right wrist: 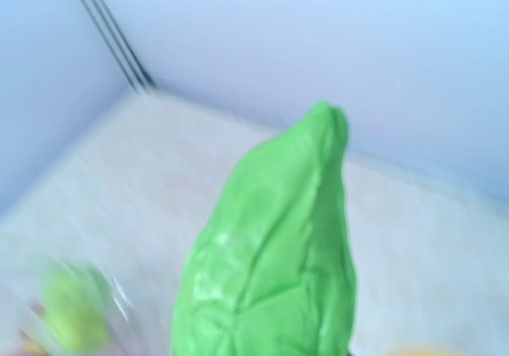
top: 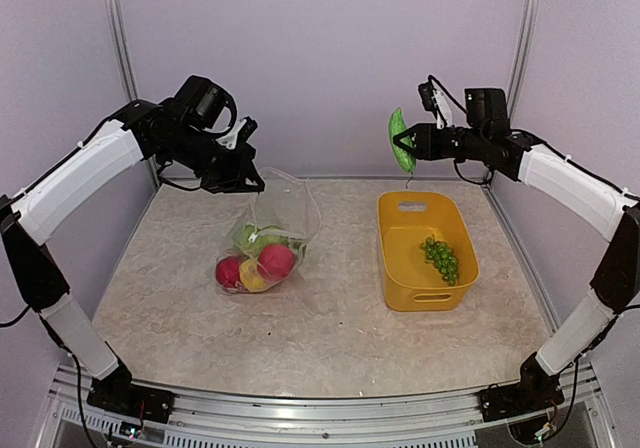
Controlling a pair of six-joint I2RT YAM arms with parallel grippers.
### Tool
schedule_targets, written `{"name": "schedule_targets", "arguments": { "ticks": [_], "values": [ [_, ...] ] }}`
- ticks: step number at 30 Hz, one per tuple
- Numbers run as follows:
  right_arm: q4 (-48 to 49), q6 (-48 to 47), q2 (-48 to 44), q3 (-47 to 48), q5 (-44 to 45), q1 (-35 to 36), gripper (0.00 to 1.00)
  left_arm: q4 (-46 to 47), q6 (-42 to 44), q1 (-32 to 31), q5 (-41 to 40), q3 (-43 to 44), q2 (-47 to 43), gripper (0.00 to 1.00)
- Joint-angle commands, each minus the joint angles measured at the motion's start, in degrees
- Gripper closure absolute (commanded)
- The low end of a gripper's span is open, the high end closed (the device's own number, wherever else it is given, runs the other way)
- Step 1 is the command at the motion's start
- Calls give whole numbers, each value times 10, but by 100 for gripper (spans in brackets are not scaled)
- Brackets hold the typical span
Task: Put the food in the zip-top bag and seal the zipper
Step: Pick up the fake vegetable from the bin, then place the fake vegetable in the zipper food storage bag.
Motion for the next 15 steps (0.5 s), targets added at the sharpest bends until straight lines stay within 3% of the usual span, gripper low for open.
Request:
{"name": "schedule_targets", "arguments": {
  "ticks": [1, 9, 15],
  "values": [
    [50, 18, 8, 68, -71, 13, 94, 30, -24, -10, 29, 36, 16, 100],
    [85, 50, 59, 155, -121, 101, 96, 67, -80, -13, 48, 50, 27, 100],
    [126, 61, 106, 156, -121, 156, 96, 98, -102, -11, 42, 33, 25, 100]
  ]
}}
